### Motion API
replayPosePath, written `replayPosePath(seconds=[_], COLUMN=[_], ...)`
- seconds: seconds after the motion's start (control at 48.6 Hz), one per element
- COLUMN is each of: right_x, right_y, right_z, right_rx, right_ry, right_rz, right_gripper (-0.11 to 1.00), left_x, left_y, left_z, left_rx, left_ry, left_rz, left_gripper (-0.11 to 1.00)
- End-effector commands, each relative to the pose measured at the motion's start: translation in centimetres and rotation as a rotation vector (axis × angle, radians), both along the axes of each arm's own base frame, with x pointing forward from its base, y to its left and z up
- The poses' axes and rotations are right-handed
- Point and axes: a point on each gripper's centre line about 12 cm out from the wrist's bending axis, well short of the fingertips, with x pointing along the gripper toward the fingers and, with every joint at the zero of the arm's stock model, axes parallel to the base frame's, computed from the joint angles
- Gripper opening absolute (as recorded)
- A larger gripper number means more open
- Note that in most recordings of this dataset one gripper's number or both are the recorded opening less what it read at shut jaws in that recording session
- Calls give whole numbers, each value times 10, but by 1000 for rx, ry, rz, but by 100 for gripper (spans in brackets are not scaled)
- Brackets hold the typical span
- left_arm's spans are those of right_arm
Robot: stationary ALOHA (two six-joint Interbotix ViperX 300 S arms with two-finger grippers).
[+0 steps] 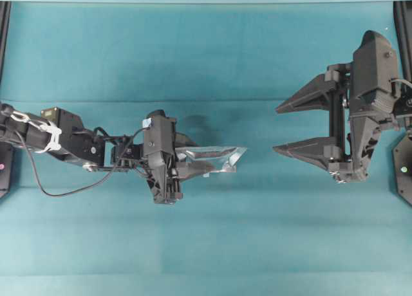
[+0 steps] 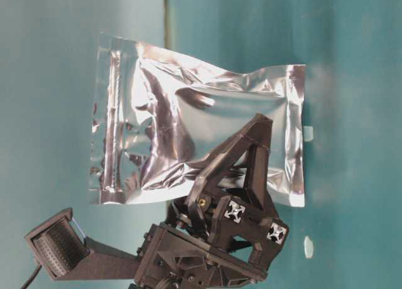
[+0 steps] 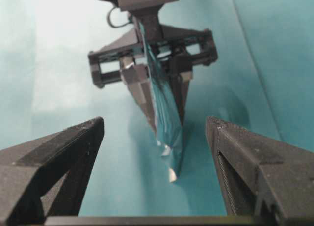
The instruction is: Hand over the silver zip bag and make it stand upright.
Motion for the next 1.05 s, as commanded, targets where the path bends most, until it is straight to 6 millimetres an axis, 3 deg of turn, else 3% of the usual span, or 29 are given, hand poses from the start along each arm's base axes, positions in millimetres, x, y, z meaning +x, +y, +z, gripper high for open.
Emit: replayPosePath(seconds=[0.0, 1.029], right_x=[0, -1], right_y=[1, 1], right_z=[6, 4], right_rx=[11, 10], right_ry=[-17, -11], right_rz=[0, 1], right_gripper=[89, 89], left_x=[1, 1], left_y=[-3, -3], left_z=[5, 4], left_rx=[2, 2], left_ry=[-15, -2], left_rz=[-10, -9], left_gripper=[28, 28])
